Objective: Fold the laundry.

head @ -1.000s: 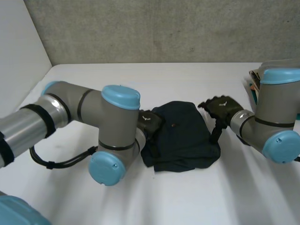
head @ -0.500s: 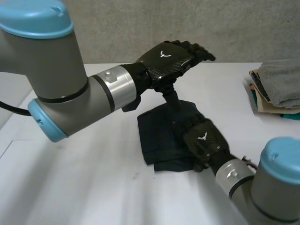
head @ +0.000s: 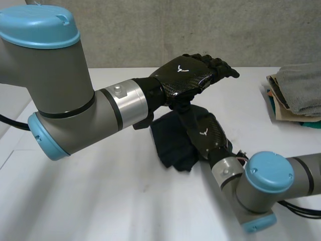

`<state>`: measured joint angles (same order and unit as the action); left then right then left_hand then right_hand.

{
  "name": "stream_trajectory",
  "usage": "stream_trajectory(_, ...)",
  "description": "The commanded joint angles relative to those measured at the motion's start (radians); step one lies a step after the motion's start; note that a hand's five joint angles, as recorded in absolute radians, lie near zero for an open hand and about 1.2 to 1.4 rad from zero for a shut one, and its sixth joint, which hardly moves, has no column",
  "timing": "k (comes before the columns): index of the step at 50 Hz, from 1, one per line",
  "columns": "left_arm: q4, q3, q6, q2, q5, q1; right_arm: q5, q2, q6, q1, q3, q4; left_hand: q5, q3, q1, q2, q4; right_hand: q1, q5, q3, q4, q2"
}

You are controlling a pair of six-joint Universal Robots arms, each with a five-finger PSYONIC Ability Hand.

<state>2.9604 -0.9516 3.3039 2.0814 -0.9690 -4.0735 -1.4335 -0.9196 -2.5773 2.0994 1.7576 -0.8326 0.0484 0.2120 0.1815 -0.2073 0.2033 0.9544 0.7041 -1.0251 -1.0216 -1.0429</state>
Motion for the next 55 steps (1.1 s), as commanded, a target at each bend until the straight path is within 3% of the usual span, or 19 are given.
stream_trajectory(1,0.003,0.01,-0.003,-0.004,0.0,-0.002,0.002,-0.001,-0.011,-0.009,-0.076,0.013,-0.021,-0.01,0.02,0.006,-0.002,0.442,0.518,-0.371,-0.375,-0.353)
stream_trajectory(9,0.034,0.031,-0.007,-0.061,-0.027,-0.004,-0.002,-0.108,-0.03,-0.047,-0.185,0.015,-0.021,-0.01,0.02,0.005,-0.001,0.442,0.518,-0.371,-0.375,-0.353)
stream_trajectory(21,0.154,0.03,-0.118,-0.156,-0.066,-0.01,0.013,-0.229,-0.237,-0.378,-0.467,0.148,-0.024,-0.013,0.017,0.008,-0.004,0.442,0.518,-0.371,-0.375,-0.353)
stream_trajectory(28,0.154,-0.001,-0.127,-0.153,-0.066,-0.007,0.185,-0.205,-0.412,-0.663,-0.607,0.201,-0.024,-0.013,0.017,0.008,-0.004,0.442,0.518,-0.371,-0.375,-0.353)
stream_trajectory(33,0.155,-0.03,-0.127,-0.144,-0.065,-0.007,0.37,-0.005,-0.489,-0.821,-0.725,0.216,-0.024,-0.013,0.017,0.008,-0.004,0.442,0.518,-0.371,-0.375,-0.353)
stream_trajectory(40,0.157,-0.064,-0.124,-0.127,-0.063,-0.004,0.562,0.237,-0.503,-0.884,-0.822,0.234,-0.021,-0.01,0.02,0.005,-0.001,0.442,0.518,-0.371,-0.375,-0.353)
stream_trajectory(46,0.155,-0.068,-0.122,-0.112,-0.068,-0.004,0.578,0.289,-0.504,-0.931,-0.828,0.228,-0.021,-0.01,0.02,0.005,-0.001,0.442,0.518,-0.371,-0.375,-0.353)
stream_trajectory(47,0.155,-0.068,-0.124,-0.112,-0.068,-0.004,0.573,0.282,-0.504,-0.934,-0.822,0.23,-0.021,-0.01,0.02,0.005,-0.001,0.373,0.449,-0.302,-0.306,-0.285)
stream_trajectory(49,0.155,-0.067,-0.122,-0.112,-0.07,-0.004,0.568,0.271,-0.504,-0.932,-0.817,0.234,-0.021,-0.01,0.02,0.005,-0.001,-0.489,-0.413,0.56,0.556,0.578)
stream_trajectory(50,0.155,-0.067,-0.124,-0.113,-0.07,-0.004,0.565,0.263,-0.504,-0.931,-0.813,0.236,-0.021,-0.01,0.02,0.005,-0.001,-0.78,-0.704,0.851,0.847,0.868)
stream_trajectory(55,0.157,-0.064,-0.124,-0.119,-0.07,-0.004,0.492,0.103,-0.53,-0.932,-0.73,0.251,-0.018,-0.007,0.023,0.003,0.001,-0.78,-0.704,0.851,0.847,0.868)
